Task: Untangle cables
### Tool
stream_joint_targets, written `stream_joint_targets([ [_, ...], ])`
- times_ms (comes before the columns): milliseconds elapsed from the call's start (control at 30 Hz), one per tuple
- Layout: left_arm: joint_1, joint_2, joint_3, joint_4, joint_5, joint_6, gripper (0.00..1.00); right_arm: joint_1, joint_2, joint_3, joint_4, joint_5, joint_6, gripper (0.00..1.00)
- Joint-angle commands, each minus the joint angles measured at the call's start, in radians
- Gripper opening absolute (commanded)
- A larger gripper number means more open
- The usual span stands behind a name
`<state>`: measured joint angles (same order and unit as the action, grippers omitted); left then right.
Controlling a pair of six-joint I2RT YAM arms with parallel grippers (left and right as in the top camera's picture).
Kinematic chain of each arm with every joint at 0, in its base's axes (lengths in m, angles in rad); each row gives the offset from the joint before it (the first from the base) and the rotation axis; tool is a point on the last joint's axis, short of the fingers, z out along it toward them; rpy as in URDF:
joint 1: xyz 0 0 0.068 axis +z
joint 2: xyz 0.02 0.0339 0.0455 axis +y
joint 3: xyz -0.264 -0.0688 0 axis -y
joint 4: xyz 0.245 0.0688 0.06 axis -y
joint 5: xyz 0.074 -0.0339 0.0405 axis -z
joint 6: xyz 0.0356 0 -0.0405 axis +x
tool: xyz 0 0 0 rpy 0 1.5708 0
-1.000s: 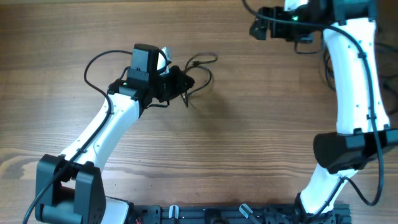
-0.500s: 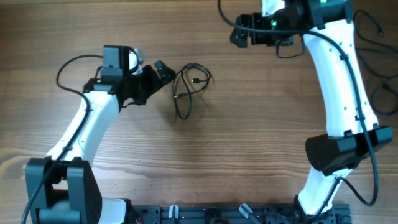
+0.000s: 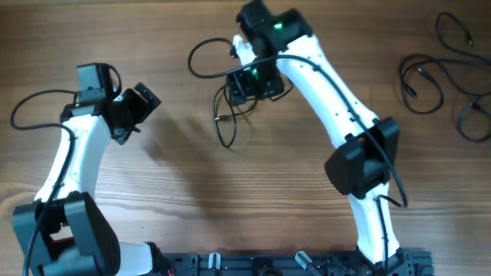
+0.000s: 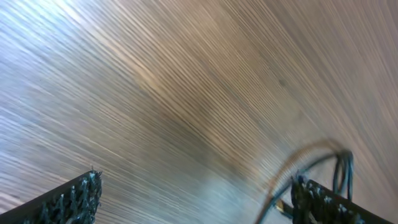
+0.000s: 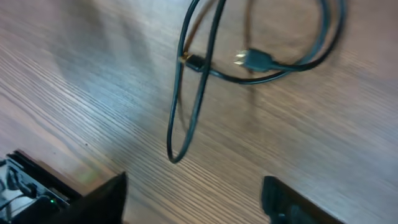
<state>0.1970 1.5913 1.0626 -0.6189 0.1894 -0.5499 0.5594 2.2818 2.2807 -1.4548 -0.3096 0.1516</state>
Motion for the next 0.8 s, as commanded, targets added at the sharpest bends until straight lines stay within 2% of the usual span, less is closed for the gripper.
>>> stream_joint_targets([
  [0,0.039,-0.007,-0.002,-0.008,-0.025,0.023,1.0,0.042,0.066,0.001,-0.002,0.007,0.009,0.66],
  [67,0.043,-0.007,-0.002,-0.007,-0.024,0.023,1.0,0.06,0.098,0.001,-0.001,0.018,0.016,0.6],
  [167,0.043,-0.007,-0.002,-0.007,-0.024,0.023,1.0,0.071,0.127,0.001,0.003,0.122,0.115,0.51],
  [367,0.043,-0.007,-0.002,-0.006,-0.024,0.023,1.0,0.072,0.179,0.001,0.092,0.126,0.193,0.33],
  [533,0.043,-0.007,-0.002,-0.006,-0.024,0.023,1.0,0.077,0.183,0.001,0.116,0.119,0.195,0.29],
  [633,0.043,-0.007,-0.002,-0.006,-0.024,0.023,1.0,0.077,0.183,-0.002,0.123,0.12,0.223,0.22],
  [733,0.043,-0.007,-0.002,-0.006,-0.024,0.023,1.0,0.077,0.183,-0.015,0.126,0.132,0.219,0.04],
  [767,0.043,-0.007,-0.002,-0.006,-0.024,0.023,1.0,0.077,0.183,-0.014,0.126,0.131,0.207,0.04],
])
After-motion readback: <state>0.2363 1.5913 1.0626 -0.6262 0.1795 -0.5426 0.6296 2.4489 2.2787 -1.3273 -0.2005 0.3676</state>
